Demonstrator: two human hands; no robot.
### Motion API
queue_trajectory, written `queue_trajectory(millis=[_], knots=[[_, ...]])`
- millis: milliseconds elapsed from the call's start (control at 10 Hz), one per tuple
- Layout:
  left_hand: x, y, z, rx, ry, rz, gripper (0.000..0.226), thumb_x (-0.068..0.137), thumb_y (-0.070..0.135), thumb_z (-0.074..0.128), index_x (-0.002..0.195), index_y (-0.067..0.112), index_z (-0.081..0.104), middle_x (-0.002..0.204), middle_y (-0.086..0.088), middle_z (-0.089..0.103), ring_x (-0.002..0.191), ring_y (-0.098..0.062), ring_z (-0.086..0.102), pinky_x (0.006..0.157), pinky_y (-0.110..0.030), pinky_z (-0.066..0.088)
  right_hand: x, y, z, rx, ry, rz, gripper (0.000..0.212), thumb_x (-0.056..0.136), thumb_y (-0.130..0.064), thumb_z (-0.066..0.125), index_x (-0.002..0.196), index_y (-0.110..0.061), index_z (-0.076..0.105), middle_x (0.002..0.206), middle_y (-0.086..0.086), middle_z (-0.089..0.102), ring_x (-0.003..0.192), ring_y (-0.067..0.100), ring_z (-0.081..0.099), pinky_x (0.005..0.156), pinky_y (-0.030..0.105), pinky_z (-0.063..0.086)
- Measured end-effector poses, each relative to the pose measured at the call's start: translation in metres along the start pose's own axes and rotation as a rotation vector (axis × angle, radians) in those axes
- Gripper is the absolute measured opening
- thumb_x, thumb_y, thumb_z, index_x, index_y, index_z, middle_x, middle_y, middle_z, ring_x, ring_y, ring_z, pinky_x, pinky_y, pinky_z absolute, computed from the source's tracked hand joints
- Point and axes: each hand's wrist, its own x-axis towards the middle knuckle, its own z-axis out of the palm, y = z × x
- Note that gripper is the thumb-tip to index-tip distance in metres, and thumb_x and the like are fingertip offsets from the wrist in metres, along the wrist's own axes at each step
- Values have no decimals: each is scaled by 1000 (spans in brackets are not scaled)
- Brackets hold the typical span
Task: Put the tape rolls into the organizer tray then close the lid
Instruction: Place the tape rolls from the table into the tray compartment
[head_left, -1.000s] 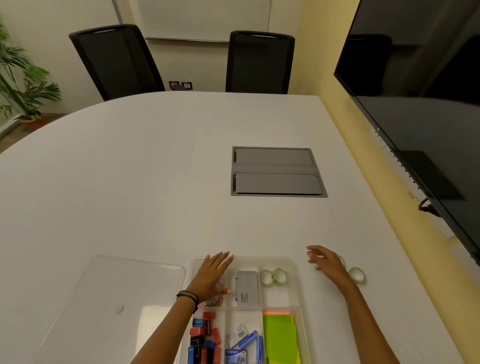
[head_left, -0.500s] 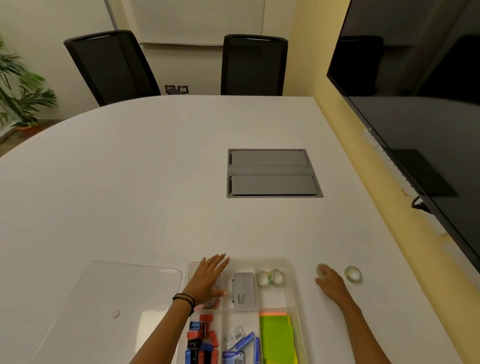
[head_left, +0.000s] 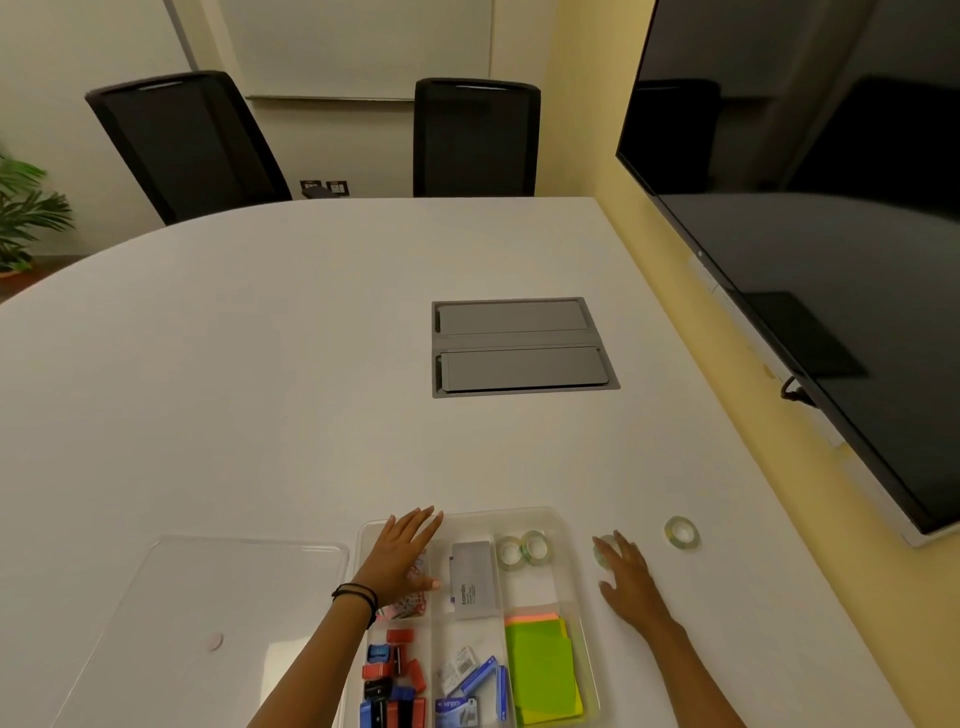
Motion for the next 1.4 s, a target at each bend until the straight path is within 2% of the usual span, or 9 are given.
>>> queue_trajectory(millis=[300,500,700,800,900,1000,1100,1200,1400], knots=[[0,5,-4,81,-40,-22,95,86,50,59,149,19,-5,161,-8,-6,149,-24,-4,121,-44,-4,-39,4,7,-53,143,33,49,89,9,40,134,-11,44,146,15,33,135,27,34,110,34,35],[1,6,-5,132,-55,-26,93,87,51,57,149,19,-5,161,-8,-5,149,-25,-2,121,-46,-2,-54,6,13,-88,207,178,40,86,-2,52,124,-14,49,122,12,47,113,27,48,87,35,49],[2,7,-4,159,-59,-26,93,87,51,56,149,19,-6,161,-9,-6,149,-26,-2,121,-47,-1,-43,-25,-4,576,428,362,34,78,-9,72,109,-7,58,105,22,64,97,36,61,82,37,49],[1,7,-4,174,-68,-25,93,88,51,55,149,19,-7,161,-9,-7,149,-26,-2,120,-46,-1,-37,-56,-13,986,353,277,26,82,-11,69,106,-11,61,96,16,66,89,28,65,79,39,56],[1,8,-5,183,-67,-24,92,88,51,55,149,19,-8,161,-8,-7,149,-26,-2,120,-46,-1,-34,-82,-10,938,179,179,23,85,-12,66,106,-6,61,83,10,64,78,21,63,70,28,55],[0,8,-6,195,-68,-20,92,88,50,55,149,19,-8,161,-9,-7,149,-26,-3,120,-46,-1,-33,-97,4,598,63,141,30,82,-20,70,107,-8,60,82,7,60,76,19,59,70,28,50],[0,9,-7,209,-77,-18,93,89,50,54,149,18,-8,161,-9,-7,149,-26,-3,120,-47,-1,-33,-103,25,242,48,45,41,81,-26,69,117,-12,52,97,9,58,91,21,56,74,23,41],[1,11,-7,217,-91,-27,93,89,49,55,148,17,-9,161,-10,-8,149,-27,-3,120,-47,0,-31,-111,38,70,25,29,41,84,-26,63,118,-9,49,117,15,57,108,26,55,83,28,44],[2,12,-7,220,-101,-47,94,89,47,56,148,16,-9,161,-10,-7,149,-27,-2,120,-48,1,-22,-120,46,-64,-107,14,31,90,-19,52,117,-3,49,125,19,53,113,26,53,88,32,44]])
